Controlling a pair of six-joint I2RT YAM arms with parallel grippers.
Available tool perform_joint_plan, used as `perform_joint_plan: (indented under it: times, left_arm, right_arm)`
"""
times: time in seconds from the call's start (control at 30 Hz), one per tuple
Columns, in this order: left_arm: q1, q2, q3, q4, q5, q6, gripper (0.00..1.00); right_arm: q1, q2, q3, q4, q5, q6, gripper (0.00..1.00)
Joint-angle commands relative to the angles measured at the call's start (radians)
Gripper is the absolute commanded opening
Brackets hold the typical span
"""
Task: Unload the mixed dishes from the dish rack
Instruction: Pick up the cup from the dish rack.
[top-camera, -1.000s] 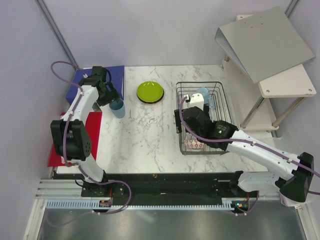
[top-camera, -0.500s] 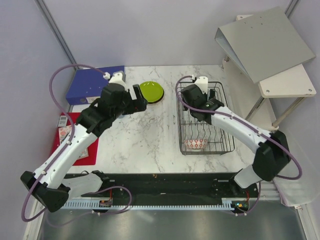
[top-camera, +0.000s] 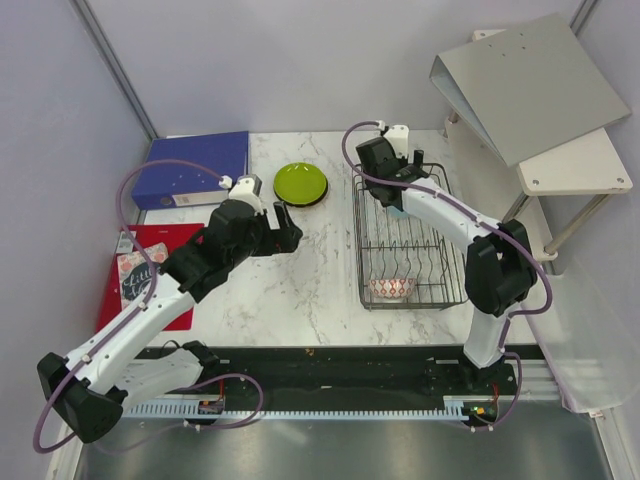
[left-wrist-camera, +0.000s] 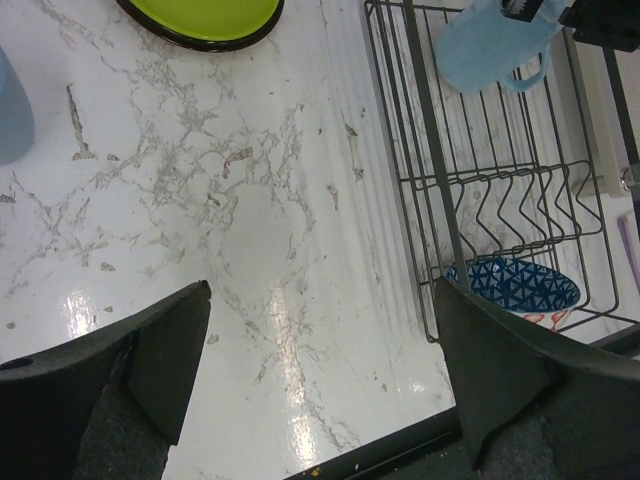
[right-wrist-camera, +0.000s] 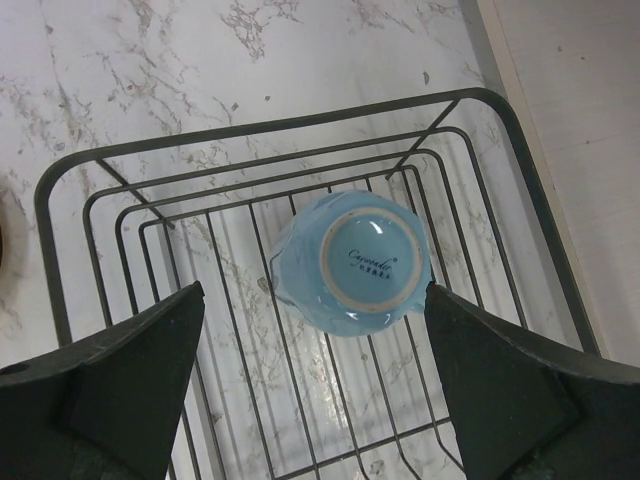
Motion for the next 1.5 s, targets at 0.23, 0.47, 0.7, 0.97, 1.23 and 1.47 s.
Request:
perform_joint_plan:
  times: [0.23, 0.47, 0.7, 0.97, 1.23, 1.47]
  left_arm:
    - [-0.002, 0.014, -0.058, 0.093, 0.026, 0.007, 0.99]
    - [-0.002, 0.037, -0.066, 0.098, 0.061, 0.007, 0.99]
    - [-0.002, 0.05, -0.071, 0.096, 0.063, 0.005, 0.99]
    - [-0.002, 0.07, -0.072, 0.096, 0.063, 0.001, 0.99]
    - [-0.002, 0.082, -0.069, 0.098, 0.063, -0.002, 0.99]
    - [-0.002, 0.093, -0.068, 0.096, 0.043, -0.001, 0.99]
  right_arm:
    - [-0.1, 0.039, -0.016, 0.065, -0.124, 0.003, 0.98]
    - [-0.132, 0.113, -0.015, 0.083, -0.207, 0.02, 0.97]
    - [-0.145, 0.163, -0.045, 0.102, -0.227, 0.04, 0.96]
    - [-0.148, 0.128, -0.105, 0.119, -0.231, 0.065, 0.73]
    - [-0.145, 0.029, -0.182, 0.126, -0.216, 0.076, 0.35]
    - [-0.112, -0.175, -0.193, 0.117, -0.274, 0.109, 0.14]
